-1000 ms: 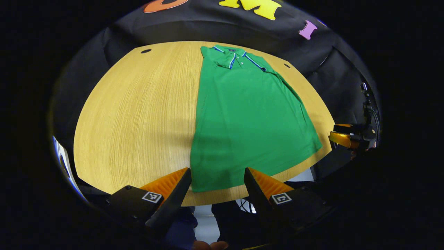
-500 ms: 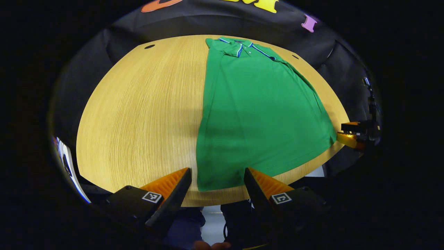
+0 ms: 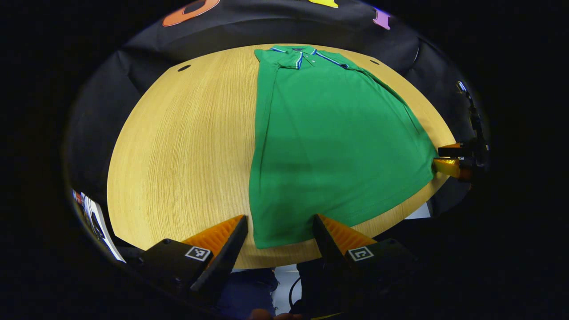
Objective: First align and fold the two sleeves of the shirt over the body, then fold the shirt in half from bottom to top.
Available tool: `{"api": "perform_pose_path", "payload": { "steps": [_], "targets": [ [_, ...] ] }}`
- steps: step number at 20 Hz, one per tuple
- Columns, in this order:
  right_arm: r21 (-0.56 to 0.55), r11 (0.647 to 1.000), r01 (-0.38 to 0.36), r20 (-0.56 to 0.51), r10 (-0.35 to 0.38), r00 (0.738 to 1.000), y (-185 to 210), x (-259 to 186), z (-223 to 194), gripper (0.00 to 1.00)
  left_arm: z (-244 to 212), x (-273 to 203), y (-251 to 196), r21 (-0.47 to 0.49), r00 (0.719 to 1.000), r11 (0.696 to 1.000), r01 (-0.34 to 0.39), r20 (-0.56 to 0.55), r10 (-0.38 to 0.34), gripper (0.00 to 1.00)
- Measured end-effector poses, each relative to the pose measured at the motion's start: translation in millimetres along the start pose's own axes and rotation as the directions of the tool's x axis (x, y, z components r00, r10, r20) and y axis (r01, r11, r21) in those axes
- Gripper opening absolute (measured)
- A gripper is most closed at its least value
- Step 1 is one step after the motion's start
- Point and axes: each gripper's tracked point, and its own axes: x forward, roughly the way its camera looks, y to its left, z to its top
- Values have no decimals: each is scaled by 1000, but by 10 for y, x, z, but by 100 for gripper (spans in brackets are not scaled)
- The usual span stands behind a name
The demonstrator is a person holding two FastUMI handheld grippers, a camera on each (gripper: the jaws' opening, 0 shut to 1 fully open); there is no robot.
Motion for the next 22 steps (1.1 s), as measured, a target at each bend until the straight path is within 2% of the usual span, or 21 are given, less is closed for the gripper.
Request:
{"api": "perform_pose_path", "payload": {
  "steps": [1, 3, 5, 6, 7, 8, 10, 12, 16, 22],
  "targets": [
    [-13, 1000, -6, -2, 6, 1000, 27, 3, -4, 77, -5, -5, 12, -5, 1000, 1000, -3, -8, 3, 96],
    [-18, 1000, -25, -8, 25, 1000, 105, 0, 17, 43, 15, 12, 2, -3, 1000, 1000, 4, -9, -4, 93],
    [-25, 999, -40, -26, 39, 999, 125, 13, 38, 9, 76, 40, -43, -12, 1000, 999, 31, 1, -31, 56],
    [-10, 999, -41, -40, 41, 998, 132, 17, 36, 10, 93, 34, -78, -17, 999, 999, 48, -2, -48, 37],
    [2, 999, -50, -38, 50, 998, 130, 19, 48, 3, 108, 43, -113, -16, 998, 998, 66, -1, -66, 21],
    [5, 999, -51, -42, 51, 998, 134, 16, 45, 1, 134, 45, -155, -13, 996, 996, 87, 9, -87, 11],
    [6, 999, -49, -40, 49, 998, 136, -11, 64, 0, 203, 40, -155, -13, 994, 994, 104, 32, -104, 6],
    [14, 998, -57, -27, 57, 998, 136, -45, 126, 0, 261, 11, -132, -2, 993, 994, 112, 44, -111, 5],
    [23, 998, -52, 8, 52, 999, 67, -137, 338, 0, 476, -130, -149, 37, 982, 986, 164, 85, -166, 5],
    [56, 996, -63, 98, 57, 994, -17, -364, 836, 2, 896, -312, -80, 76, 971, 984, 164, 163, -174, 5]
  ]
}}
